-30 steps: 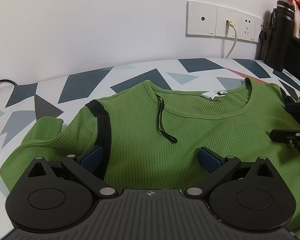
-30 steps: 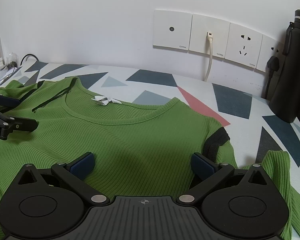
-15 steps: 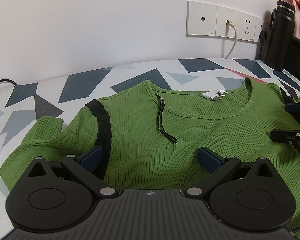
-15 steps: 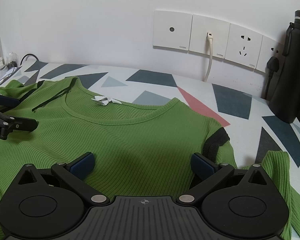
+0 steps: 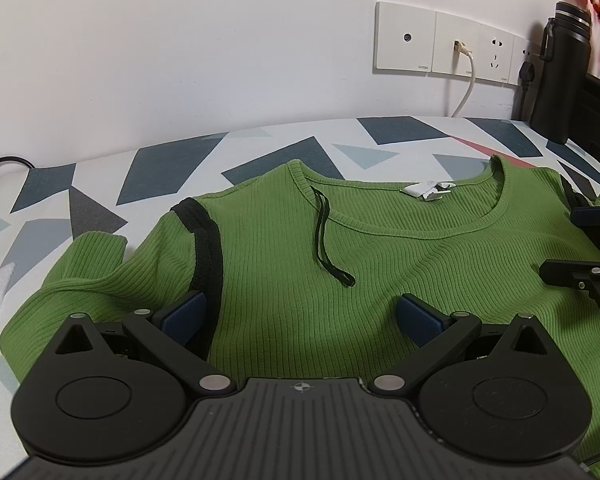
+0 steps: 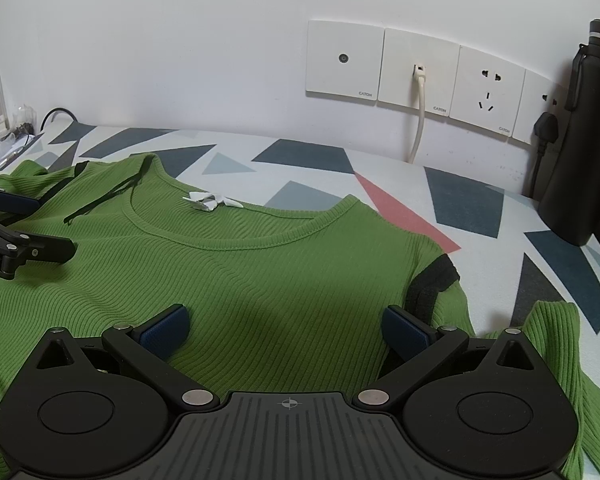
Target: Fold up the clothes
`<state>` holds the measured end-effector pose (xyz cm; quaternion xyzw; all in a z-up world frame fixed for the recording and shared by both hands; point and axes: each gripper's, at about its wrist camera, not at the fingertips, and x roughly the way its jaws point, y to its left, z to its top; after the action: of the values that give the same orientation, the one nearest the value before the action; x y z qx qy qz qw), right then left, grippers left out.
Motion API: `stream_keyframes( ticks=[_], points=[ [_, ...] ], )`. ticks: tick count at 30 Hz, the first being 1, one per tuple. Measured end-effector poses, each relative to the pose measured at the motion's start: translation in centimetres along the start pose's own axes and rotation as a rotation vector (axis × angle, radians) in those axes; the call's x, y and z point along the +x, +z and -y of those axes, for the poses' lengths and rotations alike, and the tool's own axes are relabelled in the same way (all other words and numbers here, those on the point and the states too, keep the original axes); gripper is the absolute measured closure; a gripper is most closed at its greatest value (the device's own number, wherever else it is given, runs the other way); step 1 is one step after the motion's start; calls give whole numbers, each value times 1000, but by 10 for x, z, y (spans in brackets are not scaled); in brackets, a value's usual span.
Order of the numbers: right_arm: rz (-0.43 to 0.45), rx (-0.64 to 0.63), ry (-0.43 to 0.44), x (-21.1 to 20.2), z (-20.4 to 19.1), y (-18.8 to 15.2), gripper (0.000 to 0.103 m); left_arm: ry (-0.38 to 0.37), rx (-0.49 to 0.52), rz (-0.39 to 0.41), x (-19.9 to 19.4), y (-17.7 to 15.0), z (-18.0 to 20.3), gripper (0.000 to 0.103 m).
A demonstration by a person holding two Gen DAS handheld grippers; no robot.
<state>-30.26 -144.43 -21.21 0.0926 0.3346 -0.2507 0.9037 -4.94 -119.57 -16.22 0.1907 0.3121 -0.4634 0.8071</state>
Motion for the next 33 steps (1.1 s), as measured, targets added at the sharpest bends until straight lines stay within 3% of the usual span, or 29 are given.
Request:
stream_keyframes(
  ticks=[33],
  points=[
    [4,-7,-5,0,-1,0,1,0,-5,0,1,0,-1,0]
  ],
)
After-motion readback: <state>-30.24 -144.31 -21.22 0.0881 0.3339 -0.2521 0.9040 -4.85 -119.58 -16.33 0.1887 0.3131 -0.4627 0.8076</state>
